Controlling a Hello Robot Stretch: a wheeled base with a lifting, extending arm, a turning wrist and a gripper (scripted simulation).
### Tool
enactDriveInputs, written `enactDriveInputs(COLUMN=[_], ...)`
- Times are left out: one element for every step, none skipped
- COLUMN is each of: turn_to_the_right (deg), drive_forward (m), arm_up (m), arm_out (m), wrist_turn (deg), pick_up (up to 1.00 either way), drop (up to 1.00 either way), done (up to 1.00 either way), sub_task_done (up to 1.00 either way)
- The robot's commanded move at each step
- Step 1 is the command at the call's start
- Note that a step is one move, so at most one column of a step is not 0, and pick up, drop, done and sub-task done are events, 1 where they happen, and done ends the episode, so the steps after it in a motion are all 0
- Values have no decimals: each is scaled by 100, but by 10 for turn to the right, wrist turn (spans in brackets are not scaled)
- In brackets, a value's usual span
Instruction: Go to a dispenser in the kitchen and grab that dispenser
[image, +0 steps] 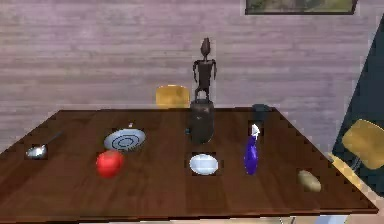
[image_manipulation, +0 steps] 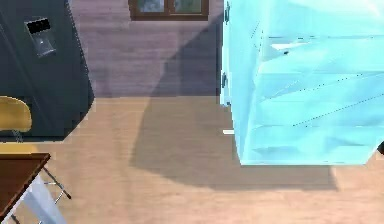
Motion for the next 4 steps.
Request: enactDriveInputs(turn_to_the_right=[-450, -240, 0, 0], drive_forward=[0, 0, 0, 0], arm_up=[0, 0, 50, 36], arm_out=[0, 0, 0, 0], wrist_turn=[0, 0, 0, 0], pick_up=[0, 0, 0, 0], drop=[0, 0, 0, 0], done=[0, 0, 0, 0], sub_task_done=[0, 0, 0, 0])
